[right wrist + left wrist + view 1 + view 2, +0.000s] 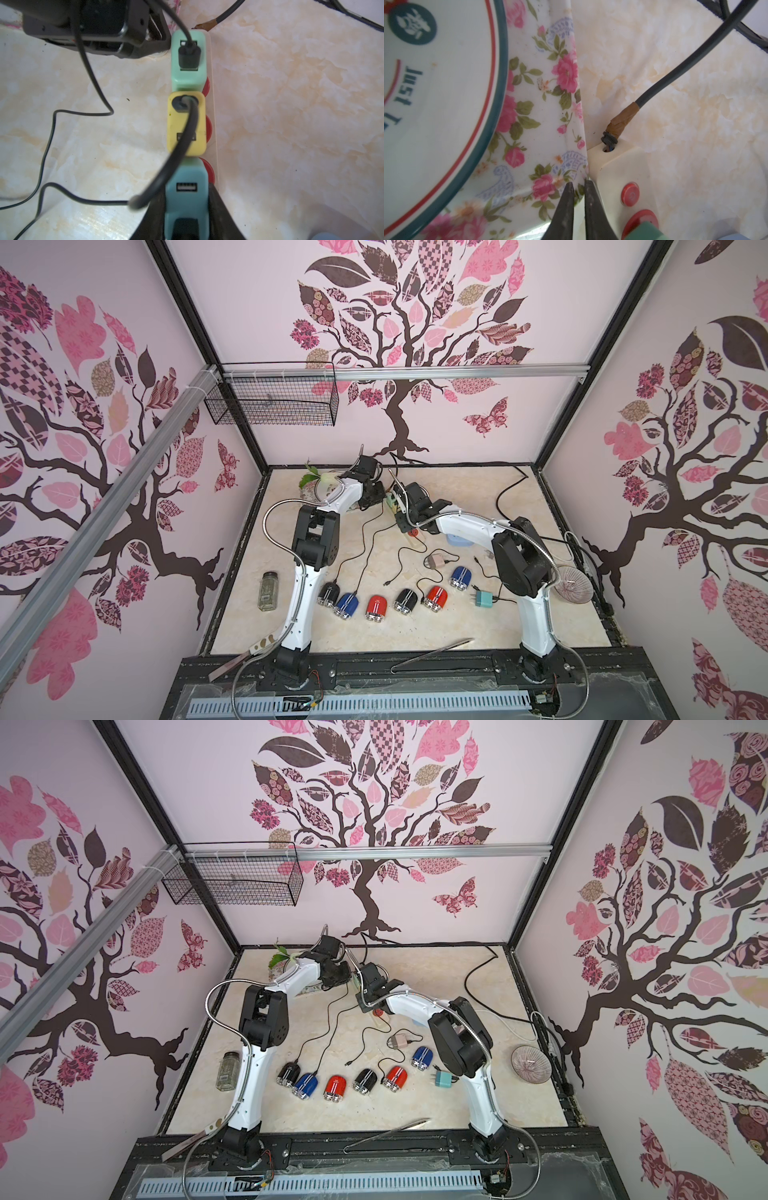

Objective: Unplug the electric shaver
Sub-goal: Remove the plug from the socket.

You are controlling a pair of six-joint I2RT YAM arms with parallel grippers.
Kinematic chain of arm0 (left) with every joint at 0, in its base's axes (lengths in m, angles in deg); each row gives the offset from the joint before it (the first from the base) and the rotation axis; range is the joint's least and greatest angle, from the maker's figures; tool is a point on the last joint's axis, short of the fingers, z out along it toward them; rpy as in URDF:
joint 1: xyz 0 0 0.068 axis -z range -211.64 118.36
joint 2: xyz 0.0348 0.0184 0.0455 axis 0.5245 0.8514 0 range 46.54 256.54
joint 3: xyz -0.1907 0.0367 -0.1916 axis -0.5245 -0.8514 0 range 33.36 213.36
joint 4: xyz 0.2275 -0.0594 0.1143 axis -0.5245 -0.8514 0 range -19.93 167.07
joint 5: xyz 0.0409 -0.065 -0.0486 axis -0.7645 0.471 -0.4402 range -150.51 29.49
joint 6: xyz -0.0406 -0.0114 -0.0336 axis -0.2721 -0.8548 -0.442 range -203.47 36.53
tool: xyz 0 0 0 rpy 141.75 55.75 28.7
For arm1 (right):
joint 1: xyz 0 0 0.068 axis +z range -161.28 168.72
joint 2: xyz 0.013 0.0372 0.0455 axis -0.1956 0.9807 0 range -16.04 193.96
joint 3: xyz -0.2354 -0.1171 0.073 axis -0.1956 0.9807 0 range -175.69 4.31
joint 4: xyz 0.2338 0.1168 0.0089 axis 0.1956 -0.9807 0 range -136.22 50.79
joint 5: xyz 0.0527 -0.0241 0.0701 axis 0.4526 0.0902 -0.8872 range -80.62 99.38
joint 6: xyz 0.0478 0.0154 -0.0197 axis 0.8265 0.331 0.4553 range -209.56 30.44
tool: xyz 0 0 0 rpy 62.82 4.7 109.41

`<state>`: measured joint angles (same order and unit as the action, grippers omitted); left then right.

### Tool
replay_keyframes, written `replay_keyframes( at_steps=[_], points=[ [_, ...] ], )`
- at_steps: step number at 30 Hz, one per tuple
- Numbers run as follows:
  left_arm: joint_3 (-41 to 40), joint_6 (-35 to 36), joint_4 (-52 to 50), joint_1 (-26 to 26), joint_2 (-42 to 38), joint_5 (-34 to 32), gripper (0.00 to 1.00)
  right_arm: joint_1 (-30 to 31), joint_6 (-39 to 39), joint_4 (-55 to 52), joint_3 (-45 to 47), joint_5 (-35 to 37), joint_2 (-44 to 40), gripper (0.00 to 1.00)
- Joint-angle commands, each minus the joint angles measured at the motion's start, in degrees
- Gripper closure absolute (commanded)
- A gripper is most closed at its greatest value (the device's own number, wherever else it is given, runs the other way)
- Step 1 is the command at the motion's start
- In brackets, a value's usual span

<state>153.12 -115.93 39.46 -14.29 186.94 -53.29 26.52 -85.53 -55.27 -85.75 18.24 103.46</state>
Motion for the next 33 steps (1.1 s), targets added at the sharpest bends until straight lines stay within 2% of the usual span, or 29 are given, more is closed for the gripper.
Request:
replay_keyframes(
  at_steps=[1,11,18,26,33],
  points=[
    [-2.67,-1.38,4.47,-0.44,-3.18,1.97,0.86,0.15,-0.18,0.83,-0.36,-0.79,-4.58,0.8],
    [-1.5,-1.86,4.86,-1.12,-3.95,2.98,0.86,-0.14,1.23,2.21,1.75,-0.25,-5.95,0.79],
    [1.79,-1.9,3.24,-1.02,-1.27,4.11,0.86,-0.21,1.21,0.84,0.64,-1.52,-5.25,0.79],
    [3.74,-0.96,1.62,-0.39,0.64,3.28,0.86,-0.19,1.44,1.05,1.38,-3.03,-6.21,0.8],
    [6.82,0.55,-2.24,0.76,3.1,0.89,0.85,-0.23,1.0,1.83,1.93,-1.57,-7.44,0.8]
  ],
)
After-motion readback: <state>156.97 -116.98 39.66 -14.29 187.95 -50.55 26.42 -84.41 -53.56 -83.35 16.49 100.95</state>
